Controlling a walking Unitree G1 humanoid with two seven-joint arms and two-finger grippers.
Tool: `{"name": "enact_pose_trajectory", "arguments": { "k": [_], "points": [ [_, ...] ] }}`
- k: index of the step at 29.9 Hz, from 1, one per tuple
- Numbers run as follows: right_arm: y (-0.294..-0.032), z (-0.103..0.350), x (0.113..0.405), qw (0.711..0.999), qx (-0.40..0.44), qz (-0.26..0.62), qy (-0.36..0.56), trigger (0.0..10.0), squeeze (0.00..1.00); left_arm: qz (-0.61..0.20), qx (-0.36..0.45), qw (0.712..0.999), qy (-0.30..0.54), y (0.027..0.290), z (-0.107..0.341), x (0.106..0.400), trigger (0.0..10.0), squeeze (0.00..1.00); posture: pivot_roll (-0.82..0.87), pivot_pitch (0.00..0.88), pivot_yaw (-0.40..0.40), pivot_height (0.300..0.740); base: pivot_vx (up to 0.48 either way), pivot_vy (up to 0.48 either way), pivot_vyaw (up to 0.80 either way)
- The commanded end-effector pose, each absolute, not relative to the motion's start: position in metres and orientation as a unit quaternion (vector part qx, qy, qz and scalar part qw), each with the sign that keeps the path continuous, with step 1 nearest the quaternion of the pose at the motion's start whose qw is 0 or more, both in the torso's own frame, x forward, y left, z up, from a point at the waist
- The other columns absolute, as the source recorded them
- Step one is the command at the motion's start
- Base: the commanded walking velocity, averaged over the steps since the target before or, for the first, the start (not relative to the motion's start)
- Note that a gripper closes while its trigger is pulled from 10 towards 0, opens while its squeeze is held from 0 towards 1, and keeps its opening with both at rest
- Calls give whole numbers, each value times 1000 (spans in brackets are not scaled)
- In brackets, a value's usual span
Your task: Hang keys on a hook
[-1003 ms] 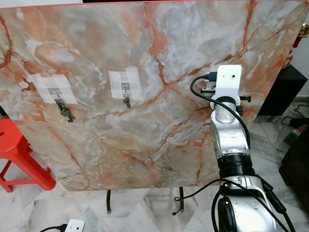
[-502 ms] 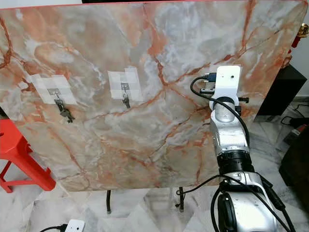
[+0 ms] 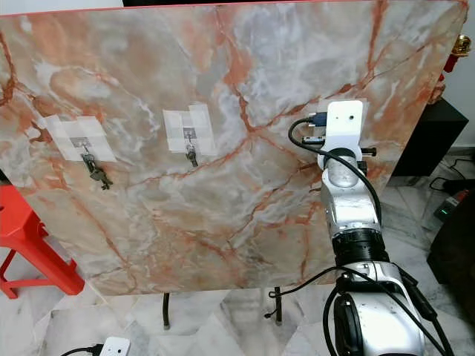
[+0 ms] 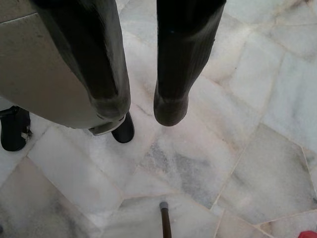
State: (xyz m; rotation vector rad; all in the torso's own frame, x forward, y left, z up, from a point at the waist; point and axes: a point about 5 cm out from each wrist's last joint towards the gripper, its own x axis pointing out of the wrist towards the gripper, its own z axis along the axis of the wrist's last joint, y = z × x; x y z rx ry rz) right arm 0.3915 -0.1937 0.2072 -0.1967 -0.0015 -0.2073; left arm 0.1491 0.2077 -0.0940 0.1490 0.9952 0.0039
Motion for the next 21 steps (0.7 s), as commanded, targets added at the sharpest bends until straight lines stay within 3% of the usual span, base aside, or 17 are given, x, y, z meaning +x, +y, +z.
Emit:
{"name": "enact_pose_trajectory", "arguments": {
  "k": [1, 21],
  "points": [
    [-185, 212, 394, 991, -107, -84, -5, 10000, 0, 3, 80, 870, 486, 212, -96, 143, 10000, 0, -50, 0, 23, 740, 0, 0, 0],
    [-195, 211, 384, 988, -102, -116, -13, 10000, 0, 4, 81, 871, 485, 212, -95, 144, 10000, 0, -52, 0, 24, 740, 0, 0, 0]
  ]
}}
